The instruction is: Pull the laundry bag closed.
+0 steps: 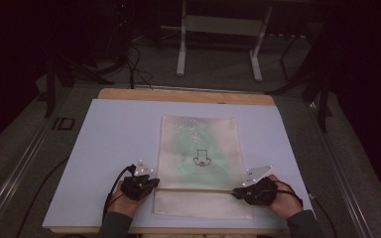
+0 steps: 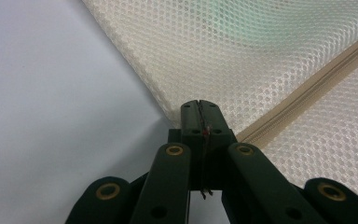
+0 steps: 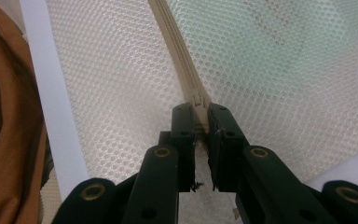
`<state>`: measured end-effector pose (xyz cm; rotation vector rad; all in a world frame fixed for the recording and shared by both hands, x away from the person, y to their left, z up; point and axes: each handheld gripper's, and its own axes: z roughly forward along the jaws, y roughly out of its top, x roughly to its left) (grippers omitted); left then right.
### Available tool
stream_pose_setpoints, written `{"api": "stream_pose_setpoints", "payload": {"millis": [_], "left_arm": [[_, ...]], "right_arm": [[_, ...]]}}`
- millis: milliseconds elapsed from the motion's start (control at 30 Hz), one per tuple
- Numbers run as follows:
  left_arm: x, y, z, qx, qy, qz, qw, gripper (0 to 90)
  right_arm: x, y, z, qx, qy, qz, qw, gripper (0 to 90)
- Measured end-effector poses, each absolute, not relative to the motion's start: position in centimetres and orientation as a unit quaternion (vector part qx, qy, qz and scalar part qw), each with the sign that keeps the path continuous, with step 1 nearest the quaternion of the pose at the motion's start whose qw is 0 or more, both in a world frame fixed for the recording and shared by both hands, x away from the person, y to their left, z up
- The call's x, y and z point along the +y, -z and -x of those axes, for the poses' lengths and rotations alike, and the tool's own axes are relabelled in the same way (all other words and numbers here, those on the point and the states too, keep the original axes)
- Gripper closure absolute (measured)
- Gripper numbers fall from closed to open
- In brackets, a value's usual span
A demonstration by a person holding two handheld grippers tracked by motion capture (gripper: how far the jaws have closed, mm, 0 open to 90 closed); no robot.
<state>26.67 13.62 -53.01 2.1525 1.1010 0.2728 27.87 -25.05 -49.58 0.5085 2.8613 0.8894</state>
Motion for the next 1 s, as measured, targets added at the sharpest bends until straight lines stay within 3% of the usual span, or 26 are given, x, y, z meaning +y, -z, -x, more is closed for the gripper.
{"api": "stream_pose_setpoints", "payload": {"millis": [1000], "left_arm": [[13.6,53.0,-26.7,0.424,-0.106,-0.830,0.347,89.5]], "right_arm": [[-27.2,49.6,-28.0,0.935,-0.294,-0.190,0.050,82.4]]}}
